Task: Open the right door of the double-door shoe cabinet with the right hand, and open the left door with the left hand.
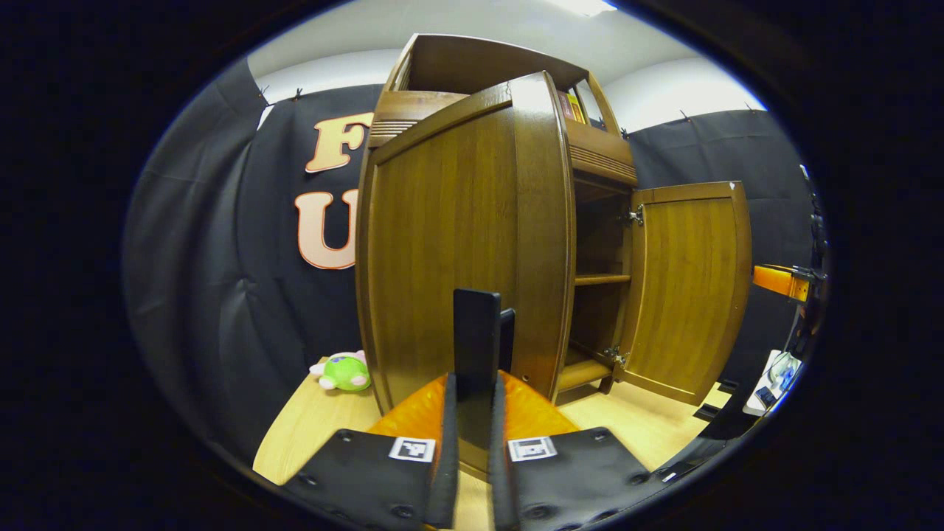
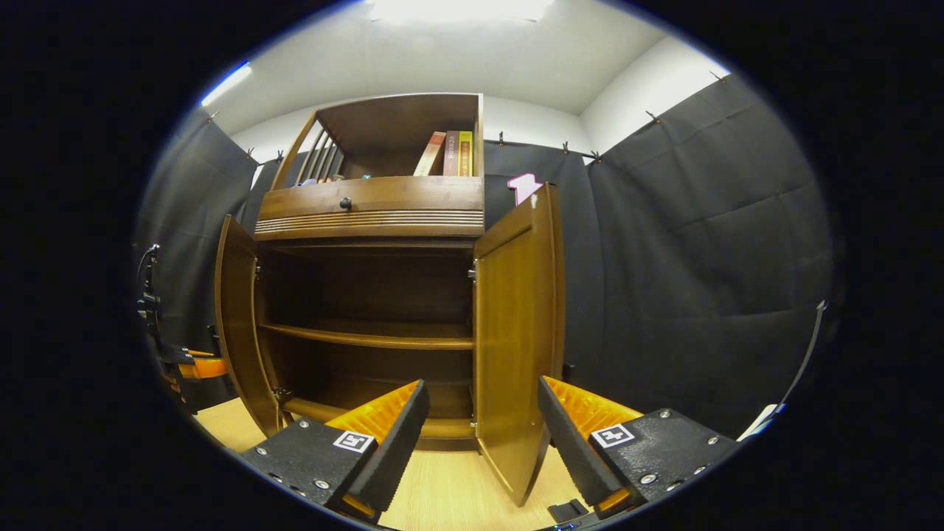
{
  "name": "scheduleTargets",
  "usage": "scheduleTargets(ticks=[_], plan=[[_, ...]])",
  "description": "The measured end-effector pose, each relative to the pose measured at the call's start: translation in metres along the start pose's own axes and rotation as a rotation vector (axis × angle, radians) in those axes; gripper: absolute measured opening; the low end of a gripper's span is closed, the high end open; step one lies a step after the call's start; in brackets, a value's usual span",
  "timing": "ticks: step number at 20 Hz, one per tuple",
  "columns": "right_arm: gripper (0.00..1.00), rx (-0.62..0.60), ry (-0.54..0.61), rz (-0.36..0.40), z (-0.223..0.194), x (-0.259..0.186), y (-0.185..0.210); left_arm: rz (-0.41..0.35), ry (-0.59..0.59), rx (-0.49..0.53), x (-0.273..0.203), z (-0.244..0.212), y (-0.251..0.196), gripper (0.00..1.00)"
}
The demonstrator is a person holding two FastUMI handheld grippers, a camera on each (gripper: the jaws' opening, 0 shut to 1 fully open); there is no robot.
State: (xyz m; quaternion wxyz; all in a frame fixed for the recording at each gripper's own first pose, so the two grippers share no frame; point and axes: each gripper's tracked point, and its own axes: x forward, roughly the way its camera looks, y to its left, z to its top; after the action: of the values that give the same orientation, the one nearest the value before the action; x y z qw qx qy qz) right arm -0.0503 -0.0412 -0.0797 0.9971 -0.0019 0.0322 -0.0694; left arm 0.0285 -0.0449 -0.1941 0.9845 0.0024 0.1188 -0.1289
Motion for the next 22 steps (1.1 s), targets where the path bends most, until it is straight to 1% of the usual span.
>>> scheduleTargets(ticks=[1,5,6,7,12,15,16,19,22], plan=[[1.00,0.000,0.002,0.009,0.000,0.001,0.006,0.009,0.003,0.002,-0.003,-0.001,0.005,0.21],[1.00,0.003,0.008,0.049,-0.001,0.003,0.030,0.052,-0.002,0.020,-0.020,0.000,0.030,0.21],[1.00,0.004,0.009,0.058,-0.002,0.005,0.036,0.057,-0.001,0.011,-0.024,0.000,0.036,0.14],[1.00,0.004,0.010,0.067,-0.003,0.007,0.041,0.059,-0.005,-0.002,-0.027,0.000,0.040,0.12],[1.00,0.009,0.028,0.113,-0.009,0.010,0.069,0.075,-0.010,-0.005,-0.036,0.001,0.063,0.13],[1.00,0.010,0.025,0.121,-0.007,0.013,0.076,0.070,-0.014,-0.016,-0.040,0.001,0.072,0.13],[0.92,0.014,0.024,0.123,-0.006,0.014,0.079,0.071,-0.015,-0.013,-0.041,0.001,0.075,0.12],[0.92,0.020,0.026,0.123,-0.009,0.020,0.085,0.075,-0.018,0.000,-0.046,0.003,0.086,0.12],[0.92,0.023,0.038,0.123,-0.014,0.025,0.088,0.069,-0.021,-0.008,-0.047,0.003,0.095,0.12]])
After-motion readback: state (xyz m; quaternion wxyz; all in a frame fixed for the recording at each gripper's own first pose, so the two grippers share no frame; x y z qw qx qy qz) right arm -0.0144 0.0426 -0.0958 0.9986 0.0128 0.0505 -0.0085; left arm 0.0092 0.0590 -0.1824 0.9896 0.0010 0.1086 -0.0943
